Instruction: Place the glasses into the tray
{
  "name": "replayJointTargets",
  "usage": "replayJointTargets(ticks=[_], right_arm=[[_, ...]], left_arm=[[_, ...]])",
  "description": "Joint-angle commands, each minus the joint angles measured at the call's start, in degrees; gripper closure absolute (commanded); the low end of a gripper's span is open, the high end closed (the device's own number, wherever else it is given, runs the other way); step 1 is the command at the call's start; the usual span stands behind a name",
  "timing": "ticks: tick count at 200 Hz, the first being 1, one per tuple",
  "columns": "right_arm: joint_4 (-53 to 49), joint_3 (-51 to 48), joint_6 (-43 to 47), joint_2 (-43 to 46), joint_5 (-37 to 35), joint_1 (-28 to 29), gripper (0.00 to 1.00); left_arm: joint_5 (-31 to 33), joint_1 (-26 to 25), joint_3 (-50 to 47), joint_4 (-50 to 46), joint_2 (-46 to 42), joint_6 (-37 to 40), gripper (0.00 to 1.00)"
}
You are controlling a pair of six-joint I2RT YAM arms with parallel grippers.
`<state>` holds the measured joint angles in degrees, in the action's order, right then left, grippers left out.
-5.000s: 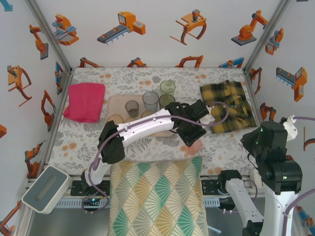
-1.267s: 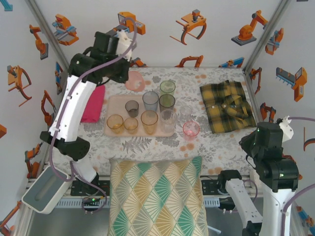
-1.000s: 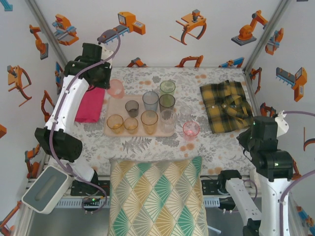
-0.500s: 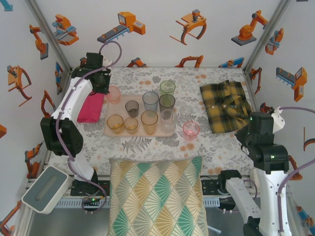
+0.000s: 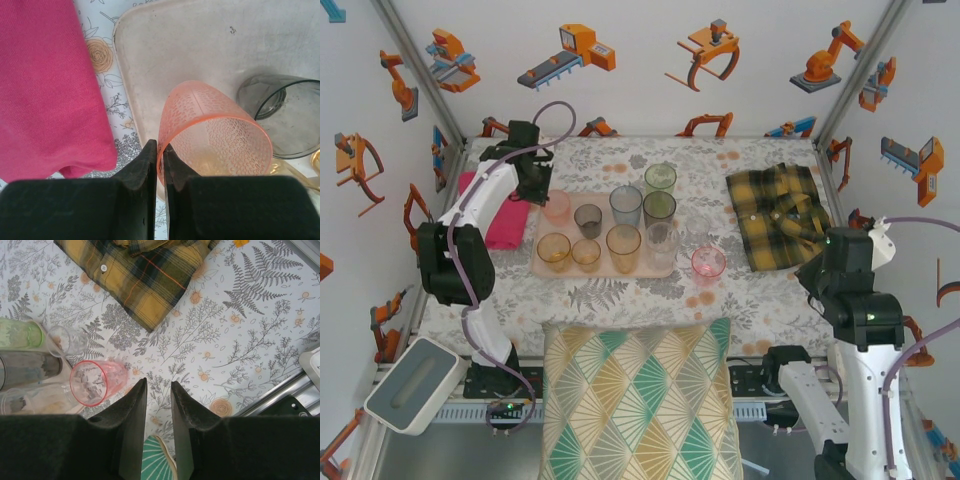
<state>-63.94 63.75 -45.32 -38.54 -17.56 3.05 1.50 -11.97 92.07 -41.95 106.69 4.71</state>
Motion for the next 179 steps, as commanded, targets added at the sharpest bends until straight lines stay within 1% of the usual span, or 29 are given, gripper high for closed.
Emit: replayJointTargets(ticks=[1, 72, 108, 124, 139, 152, 164, 179], right_arm=[[1.6, -1.0, 0.3, 0.4, 0.2, -0.4, 0.72], [2.0, -1.6, 0.1, 0.8, 0.4, -0.4, 0.72], [2.3, -1.8, 0.2, 0.8, 0.6, -0.4, 0.72], [2.5, -1.7, 0.1, 0.7, 0.6, -0.4, 0.72], [2.7, -1.7, 0.1, 0.6, 0.7, -0.4, 0.72], [2.8, -1.7, 0.2, 0.6, 0.7, -0.4, 0.72], [2.9, -1.8, 0.1, 0.6, 0.8, -0.4, 0.72], [3.1, -1.9, 0.2, 0.6, 0.9, -0.4, 0.72]], left_arm=[[-0.5, 0.2, -1.0, 0.3, 1.2, 0.0, 0.86], [-0.3, 0.3, -1.7, 0.3, 3.3, 0.1, 0.85], [-0.2, 0.2, -2.0, 0.2, 3.8, 0.1, 0.82], [-0.2, 0.2, -2.0, 0.1, 3.9, 0.1, 0.79], [-0.2, 0.2, -1.8, 0.0, 3.7, 0.3, 0.72], [-0.2, 0.2, -1.5, -0.3, 3.5, 0.4, 0.68], [-0.1, 0.2, -1.1, -0.6, 3.3, 0.5, 0.62], [0.4, 0.3, -0.2, -1.2, 3.1, 0.6, 0.57]])
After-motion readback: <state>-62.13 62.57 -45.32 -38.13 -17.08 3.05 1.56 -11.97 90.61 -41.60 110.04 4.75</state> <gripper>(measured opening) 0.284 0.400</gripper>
